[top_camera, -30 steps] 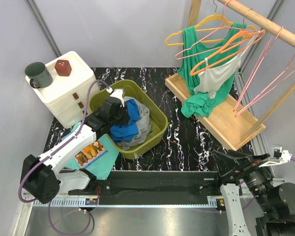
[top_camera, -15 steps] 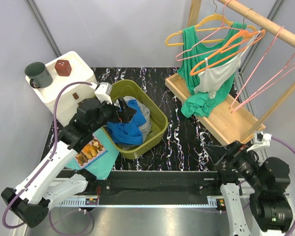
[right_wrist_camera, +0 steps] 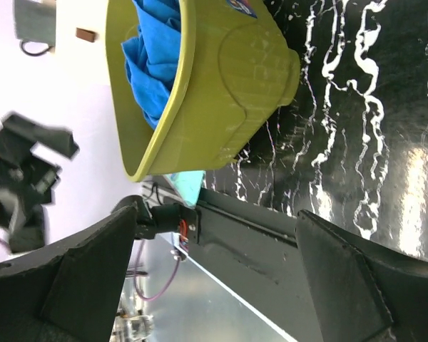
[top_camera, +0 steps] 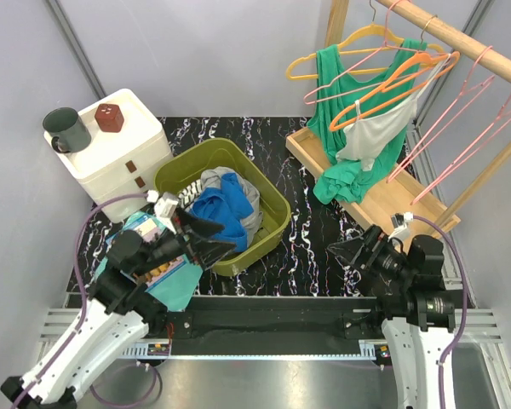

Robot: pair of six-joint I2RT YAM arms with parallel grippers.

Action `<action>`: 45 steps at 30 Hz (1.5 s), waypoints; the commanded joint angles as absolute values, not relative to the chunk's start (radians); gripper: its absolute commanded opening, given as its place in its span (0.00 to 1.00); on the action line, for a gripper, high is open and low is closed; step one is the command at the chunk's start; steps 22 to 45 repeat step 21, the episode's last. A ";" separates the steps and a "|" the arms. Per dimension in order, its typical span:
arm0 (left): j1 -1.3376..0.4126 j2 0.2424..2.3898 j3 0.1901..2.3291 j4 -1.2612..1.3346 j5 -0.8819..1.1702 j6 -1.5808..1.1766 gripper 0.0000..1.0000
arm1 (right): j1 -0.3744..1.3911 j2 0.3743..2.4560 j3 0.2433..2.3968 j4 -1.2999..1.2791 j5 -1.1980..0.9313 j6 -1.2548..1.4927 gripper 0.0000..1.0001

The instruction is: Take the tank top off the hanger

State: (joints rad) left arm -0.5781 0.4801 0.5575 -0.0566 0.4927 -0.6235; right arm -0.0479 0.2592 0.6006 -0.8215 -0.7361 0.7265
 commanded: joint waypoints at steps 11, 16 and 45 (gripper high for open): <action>-0.583 -0.094 0.224 -0.060 0.456 -0.732 0.99 | -0.051 0.322 0.140 -0.117 -0.738 0.913 1.00; -0.581 -0.138 0.170 -0.037 0.428 -0.761 0.99 | -0.051 0.276 0.051 -0.055 -0.693 0.916 1.00; -0.583 -0.158 0.156 -0.003 0.425 -0.793 0.99 | -0.051 0.158 0.000 -0.035 -0.736 0.954 1.00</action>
